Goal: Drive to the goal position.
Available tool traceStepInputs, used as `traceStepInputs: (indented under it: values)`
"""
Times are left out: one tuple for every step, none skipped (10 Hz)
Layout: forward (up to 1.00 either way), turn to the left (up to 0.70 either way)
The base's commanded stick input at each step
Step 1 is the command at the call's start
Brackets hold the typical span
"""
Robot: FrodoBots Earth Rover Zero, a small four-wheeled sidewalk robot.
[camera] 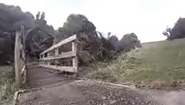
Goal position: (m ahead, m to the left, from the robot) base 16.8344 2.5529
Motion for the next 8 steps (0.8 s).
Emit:
traceStepInputs:
  values:
    - [1.0, 0.4]
    - [1.0, 0.4]
    - [1.0, 0.4]
    - [1.0, 0.4]
    - [1.0, 0.4]
    - [1.0, 0.4]
    - [1.0, 0.4]
    - [1.0, 0.37]
